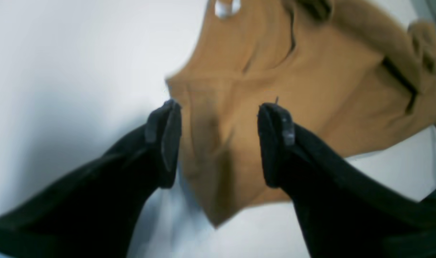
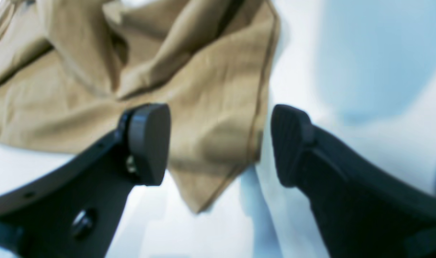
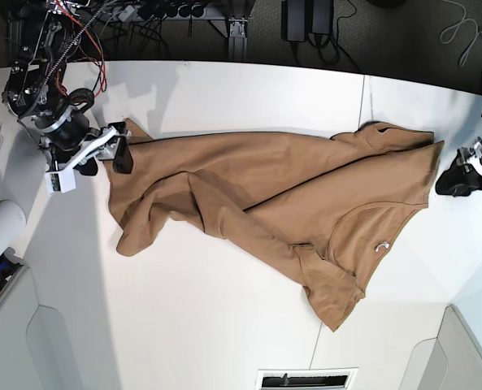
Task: Layout the t-shirt on the table in an organized manner, then fold the t-shirt properly
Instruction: 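Grasp two shirt corners with both grippers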
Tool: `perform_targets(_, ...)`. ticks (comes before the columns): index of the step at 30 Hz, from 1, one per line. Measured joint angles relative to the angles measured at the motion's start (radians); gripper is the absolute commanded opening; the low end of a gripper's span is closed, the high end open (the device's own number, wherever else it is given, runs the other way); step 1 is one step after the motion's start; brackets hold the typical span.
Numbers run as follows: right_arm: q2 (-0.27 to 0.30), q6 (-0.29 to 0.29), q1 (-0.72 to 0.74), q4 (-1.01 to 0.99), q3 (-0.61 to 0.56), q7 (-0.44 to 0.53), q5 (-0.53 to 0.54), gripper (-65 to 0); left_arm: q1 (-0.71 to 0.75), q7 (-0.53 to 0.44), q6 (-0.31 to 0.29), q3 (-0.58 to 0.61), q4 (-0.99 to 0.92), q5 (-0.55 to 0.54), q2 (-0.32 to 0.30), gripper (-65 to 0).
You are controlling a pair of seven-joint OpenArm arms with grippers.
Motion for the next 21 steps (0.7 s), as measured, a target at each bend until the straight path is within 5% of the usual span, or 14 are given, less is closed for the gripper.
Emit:
perform_targets(7, 0.016, 0.003, -0.126, 0.061, 0.075, -0.003, 0.030, -22.0, 0.117, -0.003, 0.000, -0.032, 0.001, 0.012, 0.006, -28.5)
perform_targets(12, 0.016, 0.003, -0.165, 0.062, 0.131, -0.001, 0.070, -22.0, 0.133, -0.005, 0.000, -0.148, 0.001, 0.013, 0.061, -28.5)
perform_targets(21, 0.014, 0.003, -0.163, 0.010, 0.109, 0.034, 0.076, -21.9, 0.133, 0.004, 0.000, -0.157, 0.001, 0.016, 0.134, -28.5)
